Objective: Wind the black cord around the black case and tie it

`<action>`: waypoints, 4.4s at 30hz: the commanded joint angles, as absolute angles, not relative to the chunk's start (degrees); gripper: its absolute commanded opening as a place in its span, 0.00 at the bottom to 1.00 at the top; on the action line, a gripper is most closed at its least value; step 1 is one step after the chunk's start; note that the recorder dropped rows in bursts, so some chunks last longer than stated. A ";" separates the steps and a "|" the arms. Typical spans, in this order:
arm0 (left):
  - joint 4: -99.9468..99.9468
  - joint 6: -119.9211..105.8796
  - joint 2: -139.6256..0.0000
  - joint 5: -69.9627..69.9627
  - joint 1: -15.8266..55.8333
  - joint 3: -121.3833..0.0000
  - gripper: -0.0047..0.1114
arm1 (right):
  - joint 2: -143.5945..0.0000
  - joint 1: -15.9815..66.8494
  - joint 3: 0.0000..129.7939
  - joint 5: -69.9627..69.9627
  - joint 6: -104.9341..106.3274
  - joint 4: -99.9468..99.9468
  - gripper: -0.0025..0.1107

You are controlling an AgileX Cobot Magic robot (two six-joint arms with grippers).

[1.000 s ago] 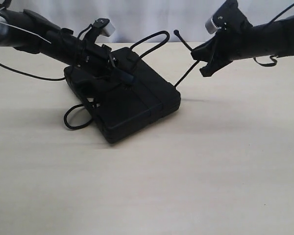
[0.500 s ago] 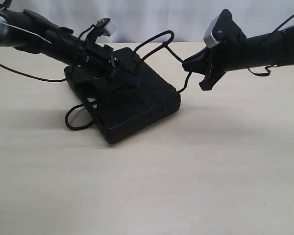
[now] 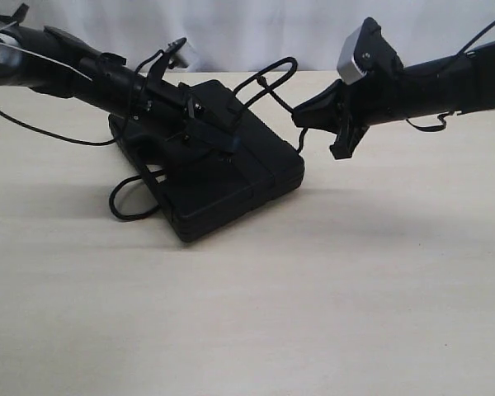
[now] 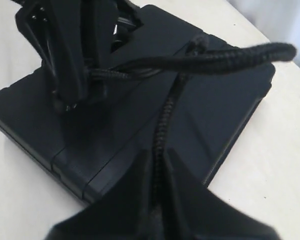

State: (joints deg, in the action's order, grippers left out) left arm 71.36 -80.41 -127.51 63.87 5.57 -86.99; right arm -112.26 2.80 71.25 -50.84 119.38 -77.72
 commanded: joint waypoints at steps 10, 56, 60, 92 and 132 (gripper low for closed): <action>71.71 -82.84 -127.47 65.52 8.99 -87.63 0.04 | -112.45 3.87 71.26 -46.79 121.37 -87.77 0.06; 76.50 -55.51 -127.53 48.07 9.75 -99.66 0.35 | -116.12 4.13 71.26 -49.76 119.25 -92.05 0.06; 78.70 -55.38 -128.41 47.02 9.75 -99.65 0.35 | -116.12 4.13 71.26 -49.76 119.25 -92.05 0.06; 79.04 -60.31 -124.14 47.75 11.72 -100.10 0.04 | -100.62 3.16 71.26 -41.27 79.17 -61.53 0.65; 45.05 -45.36 -114.54 52.17 8.73 -104.76 0.48 | -105.56 15.82 71.26 -18.62 99.01 -76.05 0.06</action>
